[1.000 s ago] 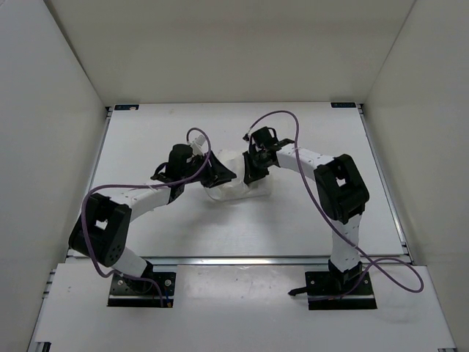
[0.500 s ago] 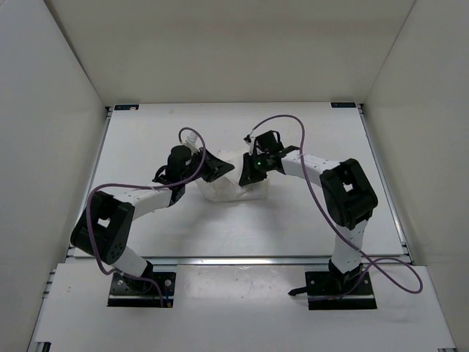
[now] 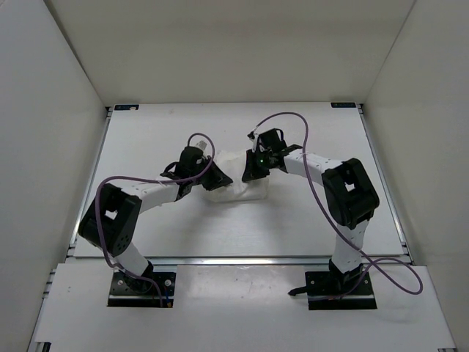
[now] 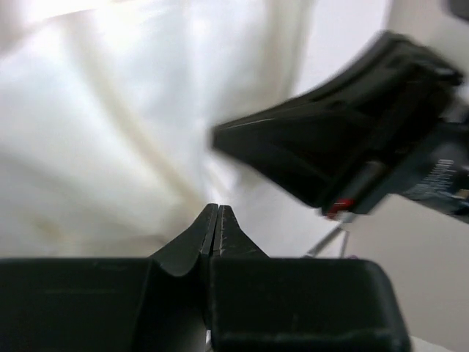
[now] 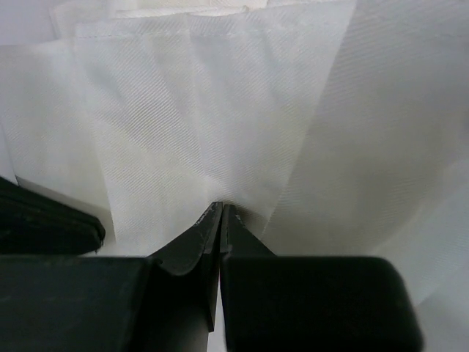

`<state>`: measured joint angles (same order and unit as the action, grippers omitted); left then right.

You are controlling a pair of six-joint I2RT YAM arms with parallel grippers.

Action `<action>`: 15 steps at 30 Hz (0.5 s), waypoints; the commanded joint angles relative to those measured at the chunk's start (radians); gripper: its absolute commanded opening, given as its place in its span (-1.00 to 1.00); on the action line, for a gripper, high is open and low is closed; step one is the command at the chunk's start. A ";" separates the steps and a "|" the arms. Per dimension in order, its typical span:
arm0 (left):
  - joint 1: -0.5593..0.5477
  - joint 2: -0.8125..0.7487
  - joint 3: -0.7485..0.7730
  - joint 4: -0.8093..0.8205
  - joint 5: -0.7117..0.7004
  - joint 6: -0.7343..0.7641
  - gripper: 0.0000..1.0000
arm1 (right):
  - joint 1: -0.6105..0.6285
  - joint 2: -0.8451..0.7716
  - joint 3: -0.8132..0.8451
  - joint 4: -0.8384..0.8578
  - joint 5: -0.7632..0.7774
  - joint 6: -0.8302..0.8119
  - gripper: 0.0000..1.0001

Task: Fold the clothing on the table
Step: Fold the skirt

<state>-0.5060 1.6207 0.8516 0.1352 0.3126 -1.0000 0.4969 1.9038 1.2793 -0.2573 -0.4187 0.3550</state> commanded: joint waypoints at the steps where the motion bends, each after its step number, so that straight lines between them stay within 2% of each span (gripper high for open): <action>1: 0.046 -0.057 -0.061 -0.114 -0.026 0.053 -1.00 | -0.001 0.020 0.025 0.019 0.014 -0.014 -1.00; 11: 0.089 -0.065 -0.108 -0.242 -0.015 0.115 -1.00 | -0.018 0.069 0.081 -0.005 0.020 -0.025 -1.00; 15: 0.170 -0.129 -0.120 -0.261 -0.024 0.150 -1.00 | -0.024 0.058 0.069 -0.011 0.026 -0.033 -1.00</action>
<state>-0.3981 1.5822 0.7506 -0.0784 0.3000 -0.8967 0.4873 1.9751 1.3243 -0.2718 -0.4152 0.3405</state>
